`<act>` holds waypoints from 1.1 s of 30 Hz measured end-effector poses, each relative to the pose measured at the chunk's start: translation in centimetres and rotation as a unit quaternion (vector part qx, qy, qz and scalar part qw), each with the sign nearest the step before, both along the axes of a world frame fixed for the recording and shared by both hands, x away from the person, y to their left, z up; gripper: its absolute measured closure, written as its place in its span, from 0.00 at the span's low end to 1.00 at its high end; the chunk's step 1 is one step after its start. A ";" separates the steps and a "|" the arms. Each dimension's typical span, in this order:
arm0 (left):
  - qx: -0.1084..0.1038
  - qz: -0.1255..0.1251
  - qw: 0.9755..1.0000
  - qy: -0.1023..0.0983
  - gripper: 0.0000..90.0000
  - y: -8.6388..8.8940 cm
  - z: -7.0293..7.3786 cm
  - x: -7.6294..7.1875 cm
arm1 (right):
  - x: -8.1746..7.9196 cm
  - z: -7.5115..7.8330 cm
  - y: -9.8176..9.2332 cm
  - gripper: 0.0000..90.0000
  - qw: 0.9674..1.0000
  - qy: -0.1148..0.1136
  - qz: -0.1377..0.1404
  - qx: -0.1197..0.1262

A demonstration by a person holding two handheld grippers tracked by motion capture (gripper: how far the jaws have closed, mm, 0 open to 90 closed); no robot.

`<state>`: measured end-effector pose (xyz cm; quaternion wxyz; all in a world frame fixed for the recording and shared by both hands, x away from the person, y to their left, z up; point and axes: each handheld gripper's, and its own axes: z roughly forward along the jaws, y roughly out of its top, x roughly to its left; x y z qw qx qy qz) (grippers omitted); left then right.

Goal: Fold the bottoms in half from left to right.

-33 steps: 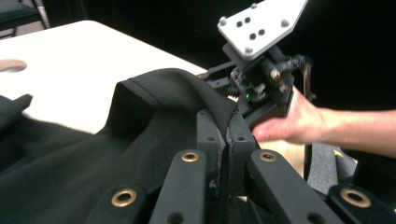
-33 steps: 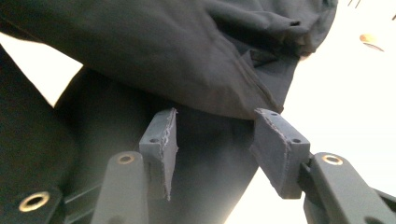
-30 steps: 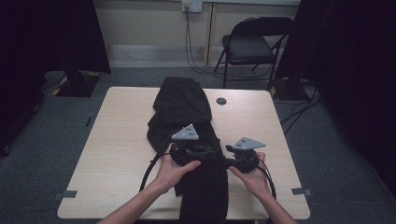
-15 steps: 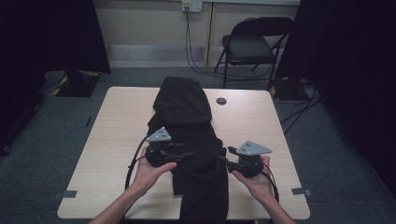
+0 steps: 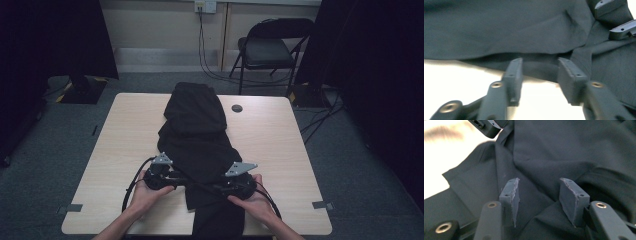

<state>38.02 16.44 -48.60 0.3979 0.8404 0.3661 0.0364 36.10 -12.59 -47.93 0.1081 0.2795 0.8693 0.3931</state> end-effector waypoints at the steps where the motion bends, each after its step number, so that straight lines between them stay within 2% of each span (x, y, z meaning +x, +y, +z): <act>1: 0.007 -0.004 1.000 -0.004 0.58 -0.3 -0.1 -0.1 | -0.1 -0.2 0.1 0.55 1.000 0.000 0.004 -0.006; 4: 0.033 0.000 0.999 -0.022 0.55 -1.2 -0.5 -0.1 | -0.3 -0.6 0.3 0.55 1.000 0.006 0.011 -0.011; 6: 0.059 -0.001 0.997 -0.053 0.59 -1.7 -0.6 -0.4 | -0.4 -0.9 0.4 0.55 1.000 0.008 0.017 -0.019; 7: 0.067 -0.009 0.996 -0.065 0.68 -2.0 -0.6 -0.5 | -0.4 -1.0 0.5 0.55 0.999 0.011 0.019 -0.023; 9: 0.054 -0.024 0.996 -0.062 0.90 -2.4 -0.7 -0.3 | -0.2 -1.3 0.5 0.55 0.999 0.016 0.021 -0.024; 10: 0.068 -0.028 0.995 -0.071 1.00 -2.9 -0.6 -0.4 | -0.1 -1.3 0.5 0.55 0.999 0.019 0.018 -0.022; 11: 0.075 -0.028 0.994 -0.077 1.00 -3.2 -0.5 -0.5 | 0.0 -1.3 0.4 0.55 0.999 0.020 0.020 -0.023; 13: 0.065 -0.031 0.995 -0.065 1.00 -3.0 -0.5 -0.2 | -0.1 -1.3 0.4 0.55 0.999 0.018 0.020 -0.024; 14: 0.060 -0.023 0.996 -0.062 1.00 -2.6 -0.4 0.0 | -0.1 -1.3 0.4 0.55 0.999 0.017 0.021 -0.026; 16: 0.041 -0.017 0.997 -0.064 1.00 -1.8 0.1 0.2 | 0.0 -1.2 0.1 0.55 0.999 0.018 0.015 -0.031; 17: 0.038 -0.009 0.997 -0.073 1.00 -1.5 0.5 0.1 | 0.2 -1.2 -0.3 0.55 0.999 0.018 0.011 -0.031; 19: 0.021 -0.006 0.997 -0.068 1.00 -1.2 1.1 0.0 | 0.3 -1.1 -0.9 0.55 0.999 0.016 0.003 -0.036; 20: 0.015 0.000 0.997 -0.079 1.00 -1.1 1.6 -0.1 | 0.4 -1.1 -1.1 0.56 0.999 0.012 0.003 -0.040; 22: 0.009 -0.001 0.997 -0.080 1.00 -1.0 1.9 -0.1 | 0.5 -1.0 -1.4 0.56 0.999 0.009 0.001 -0.045; 23: -0.008 0.002 0.996 -0.084 1.00 -0.7 2.6 -0.4 | 0.5 -1.0 -1.5 0.56 0.999 0.004 -0.002 -0.051; 25: -0.023 0.005 0.996 -0.089 1.00 -0.3 3.1 -0.6 | 0.4 -1.0 -1.5 0.56 0.999 0.000 -0.005 -0.054; 26: -0.051 0.014 0.993 -0.110 1.00 0.2 4.4 -1.0 | 0.5 -1.0 -1.3 0.55 0.998 -0.007 -0.005 -0.056; 27: -0.054 0.019 0.991 -0.117 1.00 0.6 5.3 -1.0 | 0.5 -0.9 -1.2 0.54 0.999 -0.008 -0.005 -0.051; 28: -0.046 0.029 0.991 -0.123 1.00 0.9 6.0 -1.0 | 0.6 -0.7 -1.1 0.54 0.999 -0.008 -0.003 -0.035; 29: -0.037 0.032 0.992 -0.120 1.00 1.3 6.2 -0.9 | 0.6 -0.5 -0.9 0.54 1.000 -0.008 0.002 -0.022; 31: -0.032 0.038 0.992 -0.112 1.00 2.0 5.7 -0.9 | 0.5 -0.2 -0.4 0.54 1.000 -0.010 0.007 -0.008; 32: -0.022 0.040 0.993 -0.109 1.00 2.4 5.1 -1.0 | 0.5 -0.1 -0.1 0.54 1.000 -0.004 0.009 0.001; 33: -0.012 0.041 0.994 -0.096 1.00 2.7 4.6 -0.9 | 0.3 0.0 0.1 0.54 1.000 0.000 0.014 0.006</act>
